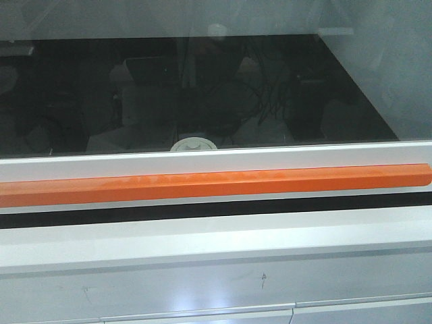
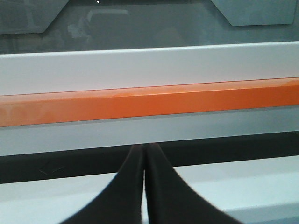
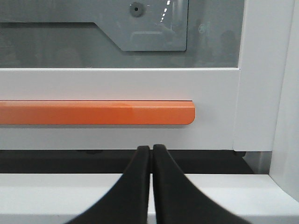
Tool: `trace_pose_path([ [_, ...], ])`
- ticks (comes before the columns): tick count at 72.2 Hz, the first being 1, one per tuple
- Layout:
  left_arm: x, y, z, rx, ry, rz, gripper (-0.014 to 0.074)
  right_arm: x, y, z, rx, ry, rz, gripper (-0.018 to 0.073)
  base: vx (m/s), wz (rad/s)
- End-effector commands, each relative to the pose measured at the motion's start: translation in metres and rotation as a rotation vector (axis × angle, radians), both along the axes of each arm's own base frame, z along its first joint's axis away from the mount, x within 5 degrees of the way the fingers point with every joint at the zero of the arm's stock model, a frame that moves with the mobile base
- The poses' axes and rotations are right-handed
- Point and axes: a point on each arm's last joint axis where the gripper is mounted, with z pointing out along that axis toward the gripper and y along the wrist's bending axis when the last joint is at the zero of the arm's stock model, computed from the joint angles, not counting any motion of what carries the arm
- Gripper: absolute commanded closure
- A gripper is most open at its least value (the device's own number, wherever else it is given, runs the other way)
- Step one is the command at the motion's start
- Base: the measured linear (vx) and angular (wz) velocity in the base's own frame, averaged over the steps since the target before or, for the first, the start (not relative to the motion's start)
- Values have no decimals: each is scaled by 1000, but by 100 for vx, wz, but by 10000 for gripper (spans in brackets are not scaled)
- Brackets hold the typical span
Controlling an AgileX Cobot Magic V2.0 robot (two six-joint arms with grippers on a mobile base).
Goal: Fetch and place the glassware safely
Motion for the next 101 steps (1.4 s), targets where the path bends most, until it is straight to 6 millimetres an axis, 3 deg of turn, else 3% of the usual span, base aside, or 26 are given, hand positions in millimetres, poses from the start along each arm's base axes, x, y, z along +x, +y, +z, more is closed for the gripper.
trace_pose_path([
  [1,0,0,-2,-11,-64,-1,603,-1,0,1,-11,-65,-1,567,0,0],
  [101,0,0,-2,-11,-64,-1,603,-1,0,1,-11,-66,-1,567,0,0],
])
